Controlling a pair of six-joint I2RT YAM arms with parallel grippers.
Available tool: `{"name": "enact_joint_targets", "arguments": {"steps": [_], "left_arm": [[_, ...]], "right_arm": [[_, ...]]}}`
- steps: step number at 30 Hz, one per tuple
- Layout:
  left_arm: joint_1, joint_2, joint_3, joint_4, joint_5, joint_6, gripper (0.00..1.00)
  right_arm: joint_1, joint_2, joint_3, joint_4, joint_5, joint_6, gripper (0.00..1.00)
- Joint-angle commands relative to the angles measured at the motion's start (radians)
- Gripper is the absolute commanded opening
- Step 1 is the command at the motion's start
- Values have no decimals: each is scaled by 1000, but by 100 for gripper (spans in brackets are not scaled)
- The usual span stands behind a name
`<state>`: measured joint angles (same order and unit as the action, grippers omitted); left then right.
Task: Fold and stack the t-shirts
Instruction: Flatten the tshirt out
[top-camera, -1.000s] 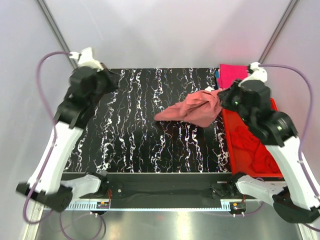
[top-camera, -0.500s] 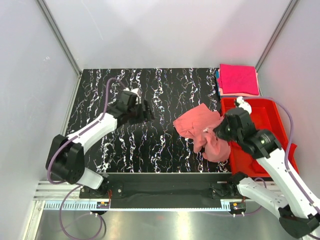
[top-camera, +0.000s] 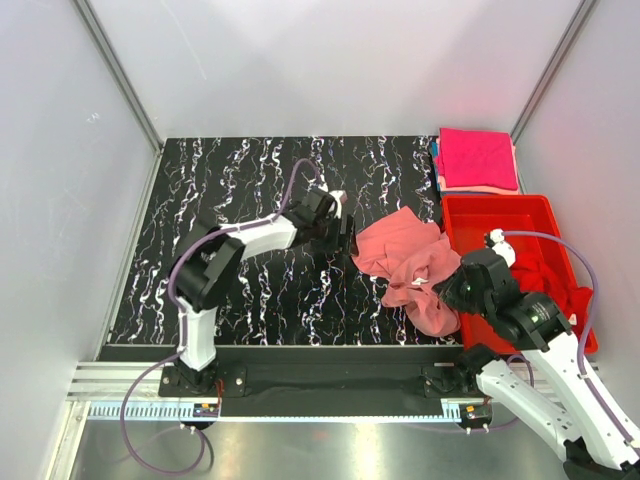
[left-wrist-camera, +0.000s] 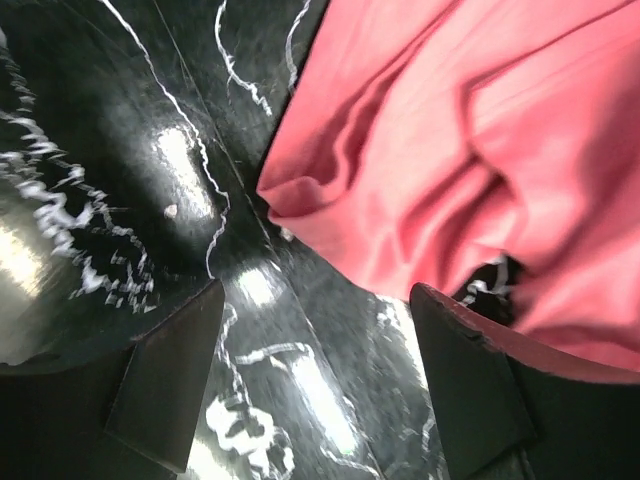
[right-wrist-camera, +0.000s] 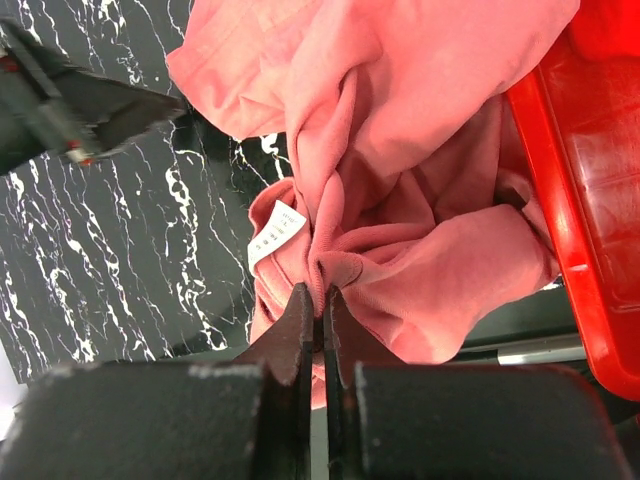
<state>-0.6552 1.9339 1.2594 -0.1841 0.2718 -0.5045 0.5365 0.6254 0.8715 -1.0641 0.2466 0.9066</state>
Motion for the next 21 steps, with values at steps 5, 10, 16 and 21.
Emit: {"name": "enact_joint_targets", "arguments": {"steps": [5, 10, 16, 21], "left_arm": [[-6, 117, 132, 78, 55, 50, 70], [-9, 146, 140, 117, 99, 55, 49], [-8, 84, 146, -26, 2, 26, 0], [22, -275, 43, -87, -254, -62, 0]], "right_arm": [[3, 16, 3, 53, 10, -3, 2], [3, 48, -5, 84, -6, -17, 2], [3, 56, 44, 82, 63, -23, 1], [3, 149, 236, 85, 123, -99, 0]]}}
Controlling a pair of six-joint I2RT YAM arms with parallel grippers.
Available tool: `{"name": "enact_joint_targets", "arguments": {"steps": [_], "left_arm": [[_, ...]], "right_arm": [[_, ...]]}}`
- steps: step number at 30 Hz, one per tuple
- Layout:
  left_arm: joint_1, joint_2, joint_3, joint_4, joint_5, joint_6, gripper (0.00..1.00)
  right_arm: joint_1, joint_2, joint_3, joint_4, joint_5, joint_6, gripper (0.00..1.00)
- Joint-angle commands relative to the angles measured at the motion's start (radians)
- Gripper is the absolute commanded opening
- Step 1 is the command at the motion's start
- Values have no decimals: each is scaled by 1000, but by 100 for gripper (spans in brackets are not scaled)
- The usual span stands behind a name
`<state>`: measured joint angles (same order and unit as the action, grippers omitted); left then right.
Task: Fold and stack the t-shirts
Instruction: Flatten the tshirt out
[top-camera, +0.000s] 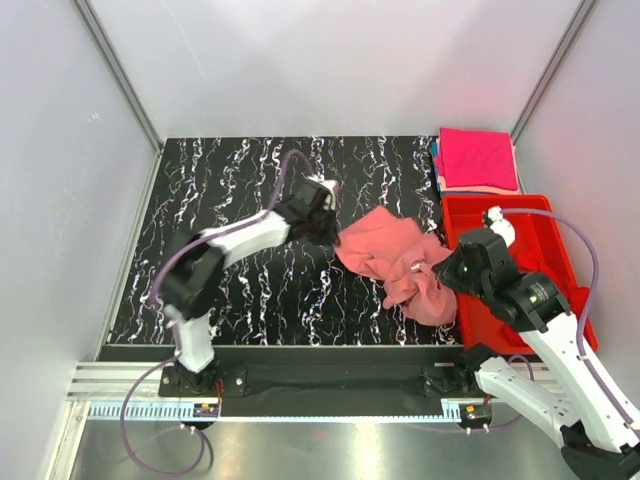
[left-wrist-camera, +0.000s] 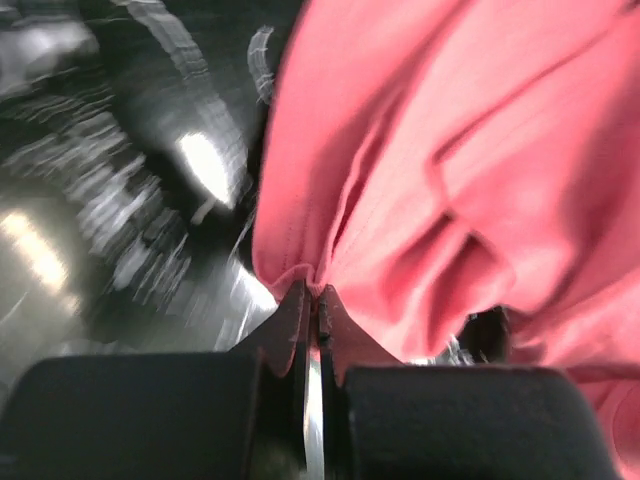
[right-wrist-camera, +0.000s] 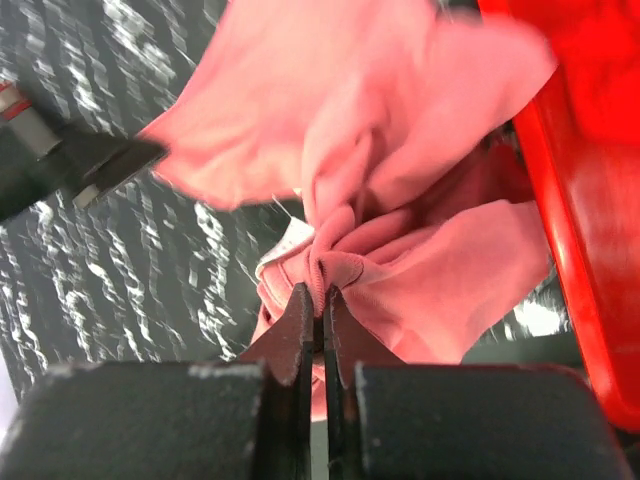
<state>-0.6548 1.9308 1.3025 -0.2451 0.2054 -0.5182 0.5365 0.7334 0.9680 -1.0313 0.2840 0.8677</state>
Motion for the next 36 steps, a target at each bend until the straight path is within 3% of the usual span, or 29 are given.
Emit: {"name": "enact_joint_targets", "arguments": {"steps": [1, 4, 7, 10, 16, 21, 24, 28, 31, 32, 36], "left_arm": [[20, -394, 23, -60, -236, -48, 0], [21, -566, 127, -241, -418, -59, 0], [20, -668, 202, -408, -506, -68, 0], [20, -789, 277, -545, -613, -83, 0], [21, -900, 337, -721, -673, -106, 0], [21, -894, 217, -772, -764, -111, 0], [93, -827, 147, -751, -776, -100, 0], [253, -742, 8, -596, -643, -56, 0], [383, -571, -19, -496, -566, -19, 0], [408, -514, 16, -491, -561, -11, 0], [517, -178, 165, -519, -543, 6, 0]], "right_arm": [[3, 59, 181, 50, 105, -122, 0], [3, 122, 410, 17, 174, -217, 0], [3, 156, 570, -25, 245, -262, 0], [3, 141, 650, -47, 270, -274, 0], [3, 60, 575, -10, 192, -234, 0], [3, 72, 491, 86, 123, -205, 0], [3, 144, 391, 190, 127, -210, 0], [-3, 332, 298, 402, 145, -283, 0], [-46, 597, 384, 497, 77, -327, 0], [-58, 753, 417, 517, 67, -338, 0], [-116, 1099, 618, 499, -43, -341, 0]]}}
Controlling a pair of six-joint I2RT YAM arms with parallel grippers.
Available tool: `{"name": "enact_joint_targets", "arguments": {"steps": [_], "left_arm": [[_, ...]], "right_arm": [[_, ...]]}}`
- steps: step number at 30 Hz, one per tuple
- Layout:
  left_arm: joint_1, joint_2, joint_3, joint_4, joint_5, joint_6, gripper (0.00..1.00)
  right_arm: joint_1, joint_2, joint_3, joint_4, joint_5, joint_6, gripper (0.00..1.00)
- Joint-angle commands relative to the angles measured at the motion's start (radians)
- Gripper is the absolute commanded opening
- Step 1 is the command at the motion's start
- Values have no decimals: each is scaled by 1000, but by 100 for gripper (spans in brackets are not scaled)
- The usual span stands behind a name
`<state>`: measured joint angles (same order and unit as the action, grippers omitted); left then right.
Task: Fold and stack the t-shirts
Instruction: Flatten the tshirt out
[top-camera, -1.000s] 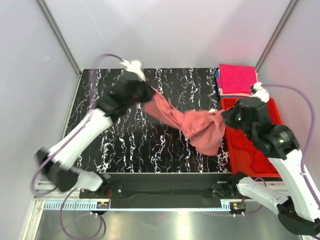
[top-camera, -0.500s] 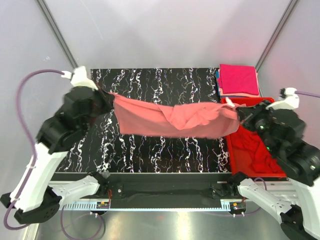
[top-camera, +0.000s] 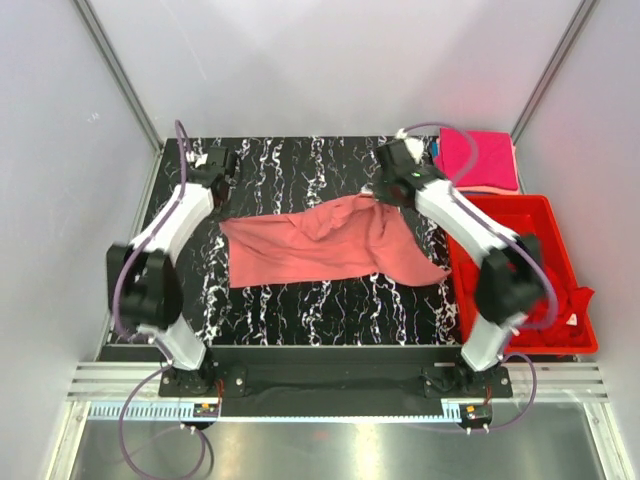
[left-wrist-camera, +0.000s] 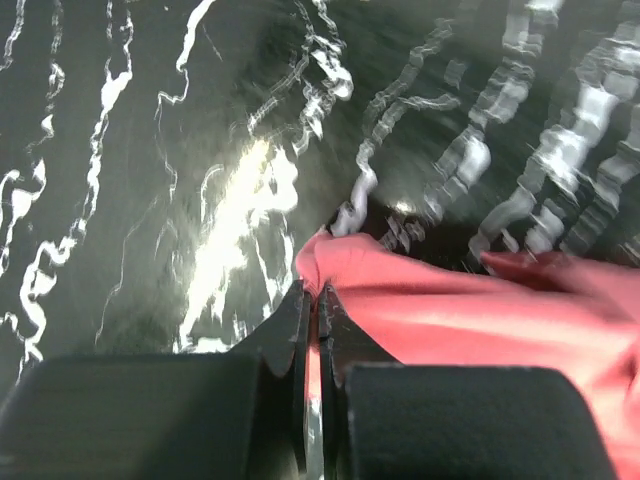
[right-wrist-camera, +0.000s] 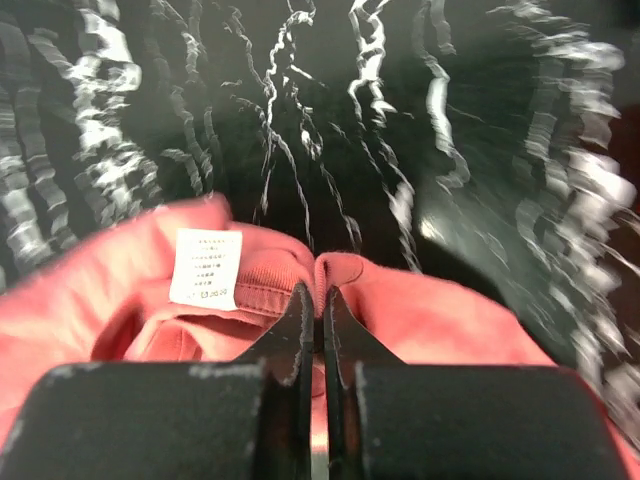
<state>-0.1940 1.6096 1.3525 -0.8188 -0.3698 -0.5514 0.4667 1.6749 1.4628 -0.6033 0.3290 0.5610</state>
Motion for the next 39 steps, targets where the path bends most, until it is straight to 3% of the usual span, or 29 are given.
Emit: {"name": "enact_joint_targets", "arguments": {"steps": [1, 4, 7, 10, 15, 24, 31, 35, 39], "left_arm": [[73, 173, 135, 67, 46, 41, 0], [125, 251, 206, 111, 60, 56, 0], [151, 298, 292, 154, 74, 90, 0], [151, 309, 385, 112, 81, 102, 0], [143, 138, 334, 90, 111, 90, 0], [31, -369, 157, -20, 5, 100, 0], [-47, -664, 120, -218, -75, 90, 0], [-48, -700, 90, -260, -51, 94, 0], [-48, -642, -25, -148, -31, 126, 0]], "right_arm": [[-56, 208, 198, 77, -112, -33, 0], [-91, 426, 388, 76, -191, -39, 0], [-124, 544, 639, 2, -249, -46, 0], [-134, 599, 775, -101, -288, -52, 0], [-135, 346, 639, -113, -279, -111, 0], [-96, -288, 139, -185, -312, -139, 0], [-59, -740, -19, -367, -367, -62, 0], [-62, -808, -10, -386, -372, -27, 0], [-59, -704, -112, -250, -410, -26, 0]]}}
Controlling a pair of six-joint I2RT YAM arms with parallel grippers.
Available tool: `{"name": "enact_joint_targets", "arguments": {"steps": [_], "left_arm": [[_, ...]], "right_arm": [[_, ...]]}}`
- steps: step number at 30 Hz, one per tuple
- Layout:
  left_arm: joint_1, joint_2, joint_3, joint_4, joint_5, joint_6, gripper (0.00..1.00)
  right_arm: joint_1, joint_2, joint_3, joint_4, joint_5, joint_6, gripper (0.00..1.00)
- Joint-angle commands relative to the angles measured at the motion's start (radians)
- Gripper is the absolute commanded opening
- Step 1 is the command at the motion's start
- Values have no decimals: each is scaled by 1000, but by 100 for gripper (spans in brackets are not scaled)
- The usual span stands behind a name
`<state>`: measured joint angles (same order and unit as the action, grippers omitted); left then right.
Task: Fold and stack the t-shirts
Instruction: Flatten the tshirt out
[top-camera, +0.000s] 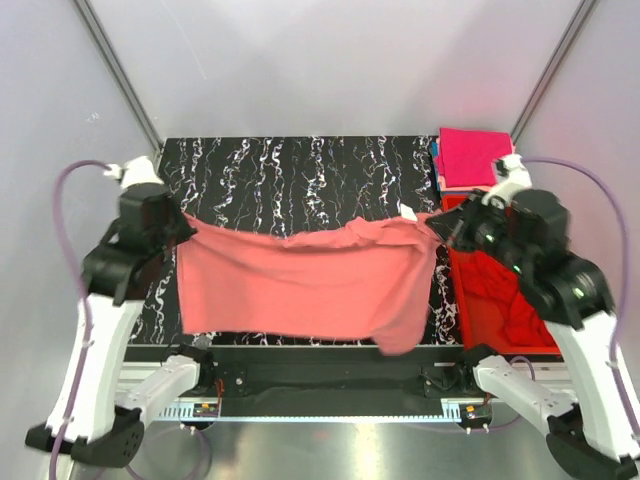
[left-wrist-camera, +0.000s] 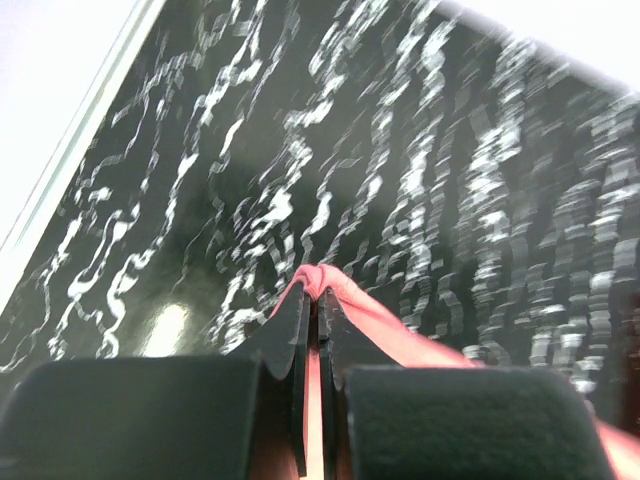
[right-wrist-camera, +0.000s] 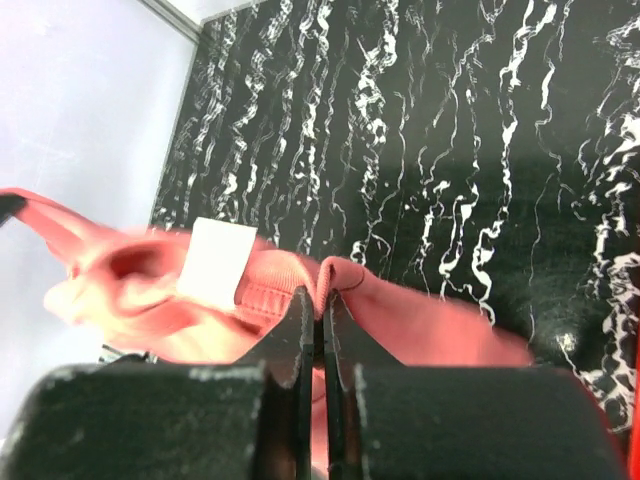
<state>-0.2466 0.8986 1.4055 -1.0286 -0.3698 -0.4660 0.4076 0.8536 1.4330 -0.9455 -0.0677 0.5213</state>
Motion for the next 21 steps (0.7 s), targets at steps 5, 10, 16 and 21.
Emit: {"name": "enact_joint_targets", "arguments": {"steps": [5, 10, 16, 21], "left_arm": [[38, 277, -247, 258, -67, 40, 0], [131, 587, -153, 403, -81, 58, 0], [201, 1051, 245, 319, -78, 86, 0], [247, 1197, 458, 262, 0, 52, 25]], "right_arm": [[-1, 336, -198, 407, -7, 28, 0], [0, 703, -117, 651, -15, 14, 1], [-18, 1182, 332, 544, 54, -81, 3], [-78, 1458, 728, 299, 40, -80, 37]]}}
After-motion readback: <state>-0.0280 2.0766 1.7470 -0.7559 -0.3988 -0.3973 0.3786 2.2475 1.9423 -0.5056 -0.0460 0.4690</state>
